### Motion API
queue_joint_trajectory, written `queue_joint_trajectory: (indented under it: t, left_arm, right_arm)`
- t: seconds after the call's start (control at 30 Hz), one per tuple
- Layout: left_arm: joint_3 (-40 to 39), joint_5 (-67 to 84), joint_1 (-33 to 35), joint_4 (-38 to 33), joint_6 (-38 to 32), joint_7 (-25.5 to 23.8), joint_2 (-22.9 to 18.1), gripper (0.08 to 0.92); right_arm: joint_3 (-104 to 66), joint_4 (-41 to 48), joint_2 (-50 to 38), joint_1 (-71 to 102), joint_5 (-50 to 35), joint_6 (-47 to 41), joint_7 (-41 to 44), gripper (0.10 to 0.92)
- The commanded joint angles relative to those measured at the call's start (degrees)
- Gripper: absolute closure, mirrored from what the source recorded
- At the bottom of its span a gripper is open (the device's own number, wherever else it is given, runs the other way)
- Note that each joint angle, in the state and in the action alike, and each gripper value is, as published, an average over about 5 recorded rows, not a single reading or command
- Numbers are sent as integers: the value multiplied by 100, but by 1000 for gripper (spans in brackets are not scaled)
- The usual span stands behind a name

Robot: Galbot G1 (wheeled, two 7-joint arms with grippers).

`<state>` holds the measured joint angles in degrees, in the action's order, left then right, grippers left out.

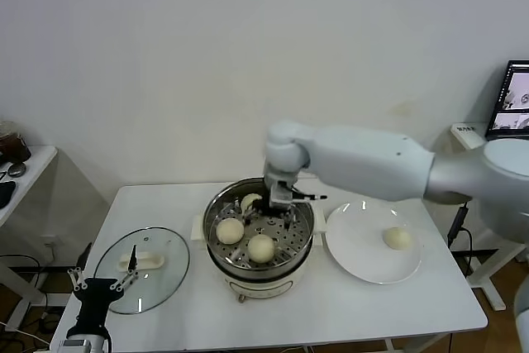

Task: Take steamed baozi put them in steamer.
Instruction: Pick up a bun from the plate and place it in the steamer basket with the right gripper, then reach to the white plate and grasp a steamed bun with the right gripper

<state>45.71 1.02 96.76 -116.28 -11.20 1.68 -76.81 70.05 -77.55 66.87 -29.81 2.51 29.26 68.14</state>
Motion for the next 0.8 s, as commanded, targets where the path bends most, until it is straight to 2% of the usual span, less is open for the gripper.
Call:
queue_joint_trajectory:
  t: [0.03, 0.2, 0.33, 0.43, 0.53, 0.8]
  left_arm:
    - [4, 2, -1, 11, 10, -6, 83, 177]
    - [-101, -21, -74, 40, 32, -14, 149, 177]
    - [-204, -55, -124, 100, 33, -15, 175, 177]
    - [-266, -91, -151, 145, 31, -13, 170, 177]
    - [-311, -116, -158, 146, 31, -12, 149, 177]
    - [-264, -119, -112, 122, 31, -12, 120, 177]
  right_arm:
    - [-358, -41, -1624, -281, -755, -1588, 83, 203]
    - [-592, -150, -2688, 54, -1105, -3388, 164, 203]
    - [-1111, -91, -3343, 569, -813, -4099, 218, 203]
    - [-1538, 23, -3608, 1024, -373, -4076, 277, 203]
    - [-1975, 277, -3690, 1548, 144, -3685, 319, 203]
    - [-3182, 1208, -3460, 3052, 1069, -2945, 314, 203]
